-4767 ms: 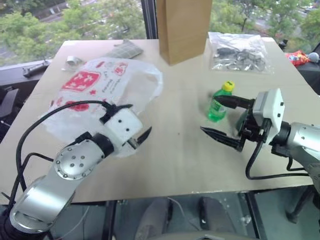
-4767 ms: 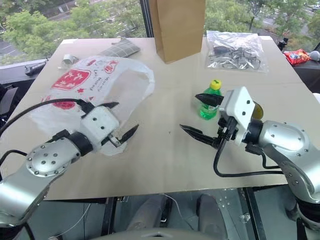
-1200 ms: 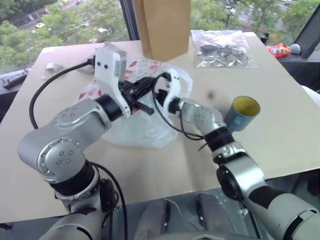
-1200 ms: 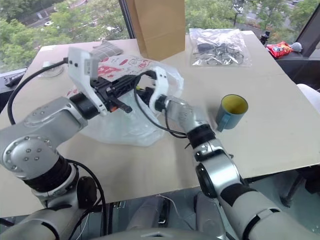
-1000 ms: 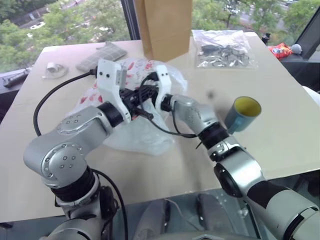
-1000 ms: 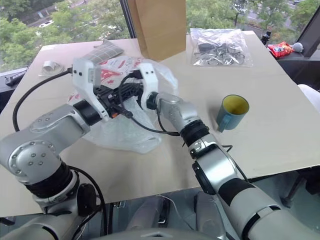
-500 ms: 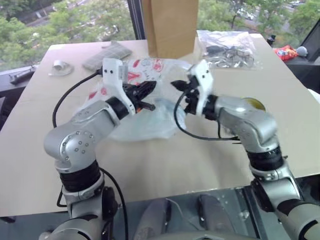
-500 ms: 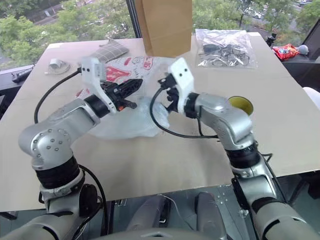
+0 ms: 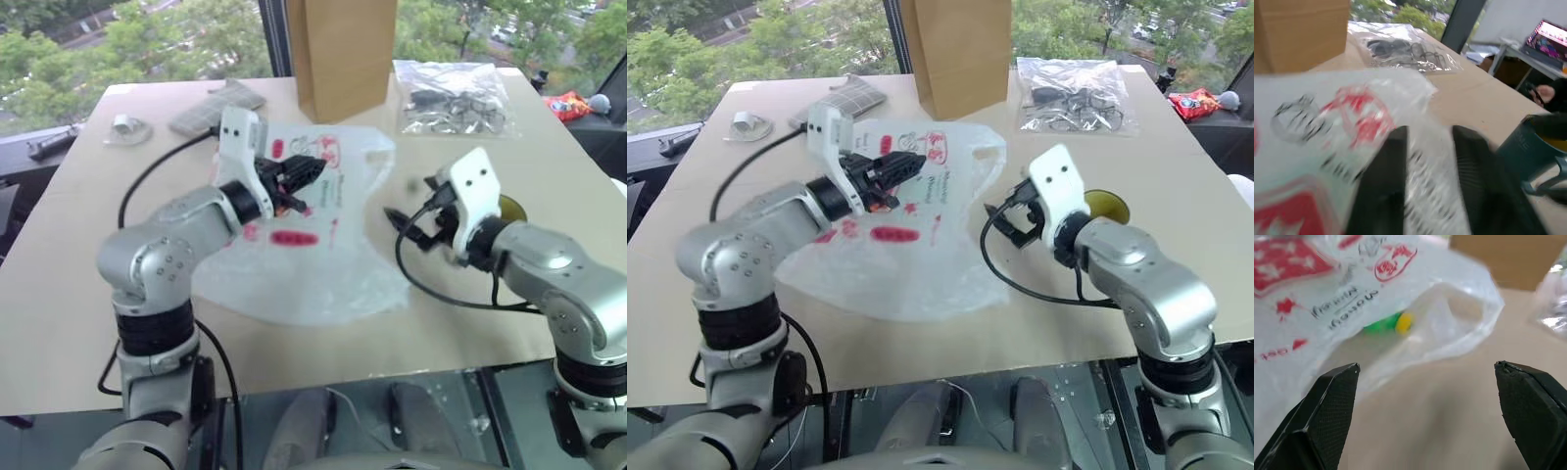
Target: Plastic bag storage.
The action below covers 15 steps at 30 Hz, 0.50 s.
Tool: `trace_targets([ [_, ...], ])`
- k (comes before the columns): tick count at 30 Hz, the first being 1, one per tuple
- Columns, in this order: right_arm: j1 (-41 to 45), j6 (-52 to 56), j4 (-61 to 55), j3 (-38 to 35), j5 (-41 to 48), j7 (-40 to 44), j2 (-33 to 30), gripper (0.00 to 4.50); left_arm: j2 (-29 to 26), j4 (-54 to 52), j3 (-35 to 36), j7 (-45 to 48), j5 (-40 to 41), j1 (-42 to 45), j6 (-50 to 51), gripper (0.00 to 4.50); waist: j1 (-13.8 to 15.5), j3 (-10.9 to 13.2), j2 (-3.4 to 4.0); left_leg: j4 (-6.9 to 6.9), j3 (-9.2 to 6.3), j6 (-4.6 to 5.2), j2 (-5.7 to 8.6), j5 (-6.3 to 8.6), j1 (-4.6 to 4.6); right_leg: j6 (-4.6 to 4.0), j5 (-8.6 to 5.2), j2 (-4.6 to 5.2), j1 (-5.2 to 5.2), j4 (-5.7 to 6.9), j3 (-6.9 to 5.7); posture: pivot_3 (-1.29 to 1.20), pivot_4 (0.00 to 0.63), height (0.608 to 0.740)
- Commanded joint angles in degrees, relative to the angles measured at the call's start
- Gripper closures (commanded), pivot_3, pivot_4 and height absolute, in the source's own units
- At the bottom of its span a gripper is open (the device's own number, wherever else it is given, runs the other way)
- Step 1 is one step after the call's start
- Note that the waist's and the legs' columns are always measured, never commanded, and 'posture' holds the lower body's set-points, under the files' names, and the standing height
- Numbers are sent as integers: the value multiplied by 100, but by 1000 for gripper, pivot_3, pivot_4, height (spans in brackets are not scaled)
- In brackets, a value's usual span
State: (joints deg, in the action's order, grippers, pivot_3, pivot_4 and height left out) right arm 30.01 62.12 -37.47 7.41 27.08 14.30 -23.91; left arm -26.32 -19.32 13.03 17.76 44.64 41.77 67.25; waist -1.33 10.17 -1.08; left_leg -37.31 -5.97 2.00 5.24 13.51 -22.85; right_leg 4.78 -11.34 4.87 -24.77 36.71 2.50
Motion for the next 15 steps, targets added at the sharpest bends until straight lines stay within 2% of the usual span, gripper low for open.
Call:
trace_targets([
  [1,277,-420,305,416,18,177,527,0,-249,23,-211,84,187,531,573,1472,-22,0,0,0,-1,0,-2,0,1,0,0,-3,1,0,0,0,150,740],
  [2,346,-525,518,490,-27,244,636,0,-214,94,-132,83,374,743,851,995,-33,0,0,0,-2,0,-3,0,1,1,0,-3,1,1,-1,0,150,740],
  [4,495,-769,935,668,-204,440,643,0,-225,159,-134,41,552,1095,1518,995,-29,1,-1,-2,-4,1,2,0,0,0,0,0,3,-1,-1,0,150,740],
  [7,658,-947,1351,703,-227,701,663,0,-379,28,-587,-204,425,1370,2392,995,-33,1,-2,-8,-7,2,10,0,-4,1,1,5,4,-5,-3,0,150,740],
  [11,613,-760,1330,725,-95,948,609,0,-464,-95,-1161,-495,-156,1277,2313,995,-57,2,-1,3,-10,0,5,0,-3,0,0,1,-2,-2,-2,0,150,740],
  [15,469,-124,1568,331,573,1008,1072,0,-384,6,-1318,-643,-570,1034,2097,995,-96,2,-1,3,-6,-1,2,0,-1,0,0,1,-4,0,3,0,150,740],
])
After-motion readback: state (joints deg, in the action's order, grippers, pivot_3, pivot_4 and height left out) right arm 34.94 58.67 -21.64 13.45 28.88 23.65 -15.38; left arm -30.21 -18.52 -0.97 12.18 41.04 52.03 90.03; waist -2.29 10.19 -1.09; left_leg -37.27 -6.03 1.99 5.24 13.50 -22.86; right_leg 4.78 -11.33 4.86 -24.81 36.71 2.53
